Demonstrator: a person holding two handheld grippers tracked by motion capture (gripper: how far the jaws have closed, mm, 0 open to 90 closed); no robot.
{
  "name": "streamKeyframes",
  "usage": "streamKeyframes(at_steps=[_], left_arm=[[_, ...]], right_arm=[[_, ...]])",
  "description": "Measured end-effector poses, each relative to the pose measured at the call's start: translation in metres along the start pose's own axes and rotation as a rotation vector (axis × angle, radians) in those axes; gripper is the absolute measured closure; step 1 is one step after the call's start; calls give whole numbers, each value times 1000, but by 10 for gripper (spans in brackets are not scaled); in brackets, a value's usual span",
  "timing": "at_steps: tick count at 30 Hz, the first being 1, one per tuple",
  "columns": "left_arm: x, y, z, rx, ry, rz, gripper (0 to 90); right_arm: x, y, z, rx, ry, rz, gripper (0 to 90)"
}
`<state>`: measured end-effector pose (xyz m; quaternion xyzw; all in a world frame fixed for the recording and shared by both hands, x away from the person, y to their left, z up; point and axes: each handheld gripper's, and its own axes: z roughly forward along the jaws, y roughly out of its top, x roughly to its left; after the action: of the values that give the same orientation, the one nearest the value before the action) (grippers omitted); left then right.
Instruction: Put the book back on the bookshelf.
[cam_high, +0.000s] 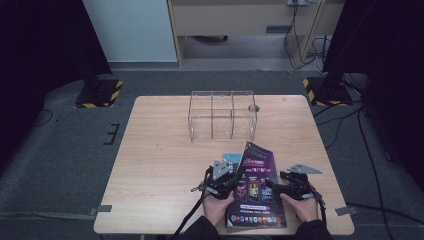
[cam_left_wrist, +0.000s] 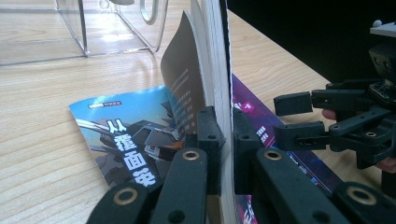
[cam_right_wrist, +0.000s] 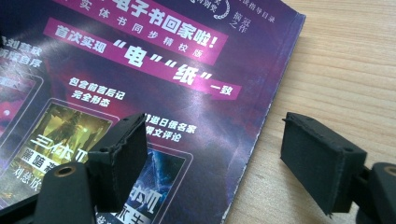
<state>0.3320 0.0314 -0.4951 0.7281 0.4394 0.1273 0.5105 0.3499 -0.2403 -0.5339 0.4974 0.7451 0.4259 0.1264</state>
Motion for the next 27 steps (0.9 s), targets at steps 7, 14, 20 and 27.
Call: streamKeyframes(at_steps=[7, 14, 20, 27], left_arm=[[-4, 3, -1, -3, 13, 21, 851], [-9, 8, -4, -21, 15, 48, 851], [-11, 9, -8, -45, 11, 50, 851], [-12, 13, -15, -81, 3, 51, 852]], right_arm=[[0, 0, 0, 5, 3, -1, 228], [0, 0, 0, 2, 4, 3, 222], [0, 1, -1, -16, 19, 10, 221], [-1, 2, -2, -47, 60, 33, 218]])
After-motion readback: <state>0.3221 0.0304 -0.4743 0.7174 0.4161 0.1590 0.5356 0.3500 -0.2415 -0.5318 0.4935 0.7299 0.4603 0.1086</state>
